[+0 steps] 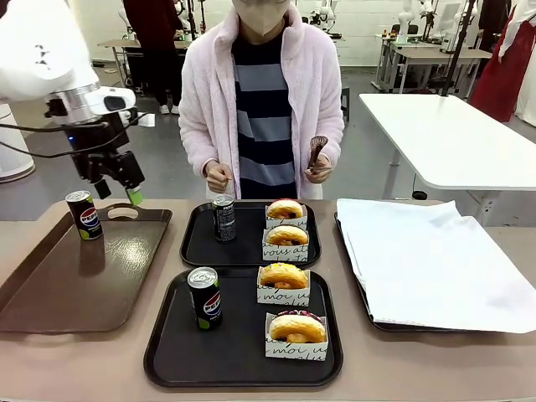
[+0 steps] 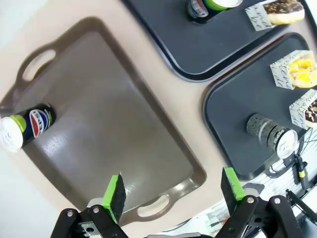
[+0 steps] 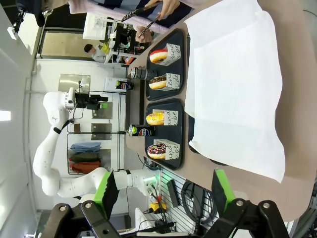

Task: Set up donuts and drinks on trays.
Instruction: Pick up one Pepsi coke from the Handle tray and place it on the Flat Tray without a Pepsi coke.

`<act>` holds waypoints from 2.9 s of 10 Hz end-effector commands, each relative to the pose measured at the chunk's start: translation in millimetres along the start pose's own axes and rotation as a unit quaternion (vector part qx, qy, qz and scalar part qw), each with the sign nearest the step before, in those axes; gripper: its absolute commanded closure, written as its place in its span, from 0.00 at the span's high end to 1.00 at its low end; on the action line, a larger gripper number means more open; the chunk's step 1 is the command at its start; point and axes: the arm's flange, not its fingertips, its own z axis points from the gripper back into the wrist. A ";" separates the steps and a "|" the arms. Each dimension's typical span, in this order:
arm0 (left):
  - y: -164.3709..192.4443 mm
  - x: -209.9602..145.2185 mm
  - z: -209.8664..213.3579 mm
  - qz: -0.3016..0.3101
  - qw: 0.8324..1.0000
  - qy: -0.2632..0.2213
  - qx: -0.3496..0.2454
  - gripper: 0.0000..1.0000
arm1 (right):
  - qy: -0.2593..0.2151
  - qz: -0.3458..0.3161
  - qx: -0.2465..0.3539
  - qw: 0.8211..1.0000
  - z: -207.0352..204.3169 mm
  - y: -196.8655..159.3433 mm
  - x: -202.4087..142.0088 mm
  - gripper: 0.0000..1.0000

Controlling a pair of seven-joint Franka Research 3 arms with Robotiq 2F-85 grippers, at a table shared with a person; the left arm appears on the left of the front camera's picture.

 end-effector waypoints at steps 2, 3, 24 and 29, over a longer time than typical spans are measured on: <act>28.5 -22.8 3.3 0.028 0.999 -0.032 -0.011 1.00 | -0.005 0.006 0.009 1.000 -0.3 0.9 0.3 1.00; 39.9 -25.3 5.1 0.048 0.998 -0.037 -0.013 1.00 | -0.005 0.006 0.009 1.000 -0.3 0.9 0.3 1.00; 242.7 -173.5 -20.3 0.129 0.871 -0.151 -0.449 1.00 | -0.005 0.006 0.009 1.000 -0.3 0.9 0.3 1.00; 287.3 -189.9 -34.7 0.204 0.812 -0.212 -0.504 1.00 | -0.005 0.006 0.009 1.000 -0.3 0.9 0.3 1.00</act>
